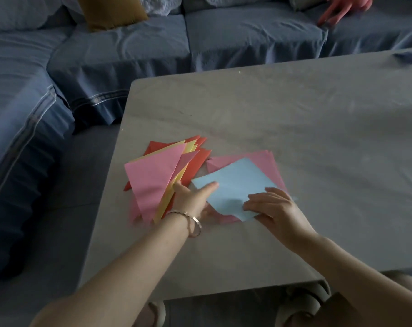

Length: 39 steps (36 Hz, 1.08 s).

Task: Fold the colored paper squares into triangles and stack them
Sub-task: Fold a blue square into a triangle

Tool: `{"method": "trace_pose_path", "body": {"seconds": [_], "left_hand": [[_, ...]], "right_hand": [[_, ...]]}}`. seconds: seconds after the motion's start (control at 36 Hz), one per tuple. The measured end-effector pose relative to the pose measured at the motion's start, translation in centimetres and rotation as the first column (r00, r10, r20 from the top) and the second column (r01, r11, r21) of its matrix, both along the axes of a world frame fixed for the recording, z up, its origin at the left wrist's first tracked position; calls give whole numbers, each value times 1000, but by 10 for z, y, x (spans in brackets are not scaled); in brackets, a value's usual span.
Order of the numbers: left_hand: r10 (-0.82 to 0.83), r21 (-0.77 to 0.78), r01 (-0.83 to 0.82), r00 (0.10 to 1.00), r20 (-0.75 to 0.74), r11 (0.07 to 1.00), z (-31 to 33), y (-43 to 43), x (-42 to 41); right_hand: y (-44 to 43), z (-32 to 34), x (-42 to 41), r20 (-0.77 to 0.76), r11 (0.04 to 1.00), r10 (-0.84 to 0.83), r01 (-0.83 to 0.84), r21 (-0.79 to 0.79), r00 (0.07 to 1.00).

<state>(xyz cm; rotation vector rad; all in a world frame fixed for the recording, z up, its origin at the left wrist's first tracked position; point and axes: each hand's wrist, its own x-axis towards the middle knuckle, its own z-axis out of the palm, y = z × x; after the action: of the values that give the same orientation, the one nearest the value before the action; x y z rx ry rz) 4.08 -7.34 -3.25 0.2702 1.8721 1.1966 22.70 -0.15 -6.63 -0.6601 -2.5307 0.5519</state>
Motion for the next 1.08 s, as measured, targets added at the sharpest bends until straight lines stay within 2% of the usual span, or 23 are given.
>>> {"method": "trace_pose_path", "body": {"seconds": [0.08, 0.14, 0.22, 0.33, 0.42, 0.47, 0.53, 0.61, 0.72, 0.78, 0.83, 0.97, 1.08], "left_hand": [[18, -73, -18, 1000, 1, 997, -57, 6, -44], [-26, -133, 19, 998, -54, 991, -33, 3, -45], [-188, -181, 160, 971, -149, 970, 13, -10, -37], [-359, -232, 320, 921, -151, 919, 11, -20, -40], [-420, -232, 379, 893, -165, 896, 5, -26, -41], [-434, -215, 391, 875, -214, 895, -1, -30, -41], [-408, -213, 361, 876, -257, 908, -5, -35, -40], [-428, -299, 342, 853, -300, 891, -9, -40, -43], [-477, -469, 322, 839, -261, 823, -9, -48, -48], [-529, -515, 370, 824, -201, 773, -7, -48, -51], [-583, -503, 444, 797, -157, 741, -6, -49, -51], [-464, -282, 396, 852, -242, 874, -4, -54, -46], [-393, -74, 388, 879, -270, 919, 4, -54, -40]], "right_hand": [[-4, 7, 4, -39, 989, 81, -86, -125, 996], [-7, 12, 5, -59, 980, 129, -137, -148, 990], [-7, 16, 5, -88, 970, 196, -206, -125, 977], [-11, 24, 0, -101, 961, 218, -232, -150, 971], [-13, 29, -5, -113, 960, 116, -141, -244, 987], [-11, 30, -9, -107, 928, 6, -45, -369, 994], [-8, 32, -12, -76, 915, -20, -12, -403, 997], [-5, 37, -18, -78, 905, -7, -27, -425, 997], [-11, 50, -25, -102, 869, 57, -100, -485, 993], [-13, 54, -27, -122, 875, 110, -154, -459, 986], [-15, 56, -29, -128, 868, 145, -188, -461, 981], [-13, 56, -31, -66, 835, 68, -92, -542, 996], [-8, 56, -31, -16, 838, -33, 19, -545, 999]]}}
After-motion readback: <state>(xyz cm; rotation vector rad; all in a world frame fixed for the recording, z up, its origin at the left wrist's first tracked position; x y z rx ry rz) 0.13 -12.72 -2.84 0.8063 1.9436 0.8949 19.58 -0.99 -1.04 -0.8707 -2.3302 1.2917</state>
